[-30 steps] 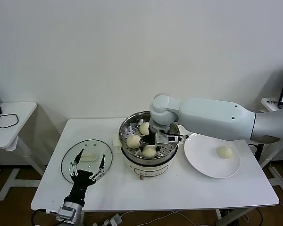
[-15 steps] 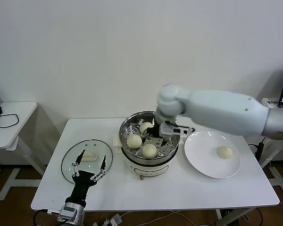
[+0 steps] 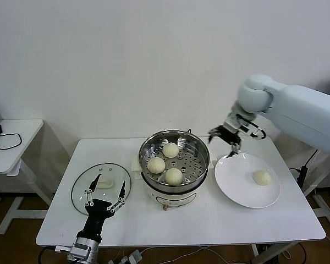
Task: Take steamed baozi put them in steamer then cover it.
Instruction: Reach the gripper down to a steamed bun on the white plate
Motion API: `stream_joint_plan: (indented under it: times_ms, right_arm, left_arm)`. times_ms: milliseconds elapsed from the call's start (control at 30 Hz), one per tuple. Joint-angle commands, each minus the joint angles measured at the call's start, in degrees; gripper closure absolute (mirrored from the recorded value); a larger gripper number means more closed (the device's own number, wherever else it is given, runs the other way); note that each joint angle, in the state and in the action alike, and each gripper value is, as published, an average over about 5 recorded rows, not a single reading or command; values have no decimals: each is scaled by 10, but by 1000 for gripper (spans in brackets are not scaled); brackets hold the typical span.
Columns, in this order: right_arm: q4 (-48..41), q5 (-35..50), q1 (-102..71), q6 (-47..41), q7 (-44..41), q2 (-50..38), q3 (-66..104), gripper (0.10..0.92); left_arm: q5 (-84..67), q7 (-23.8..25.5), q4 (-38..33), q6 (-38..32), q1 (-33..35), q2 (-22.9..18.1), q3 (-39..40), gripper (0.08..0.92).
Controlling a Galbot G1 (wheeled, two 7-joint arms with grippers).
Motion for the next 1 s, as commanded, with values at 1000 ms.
stream_joint_plan:
  times_ms: [1000]
  right_arm:
    - [-324, -297, -372, -73, 36, 42, 442, 203]
  left_arm:
    - [18, -5, 2, -4, 0, -4, 24, 177]
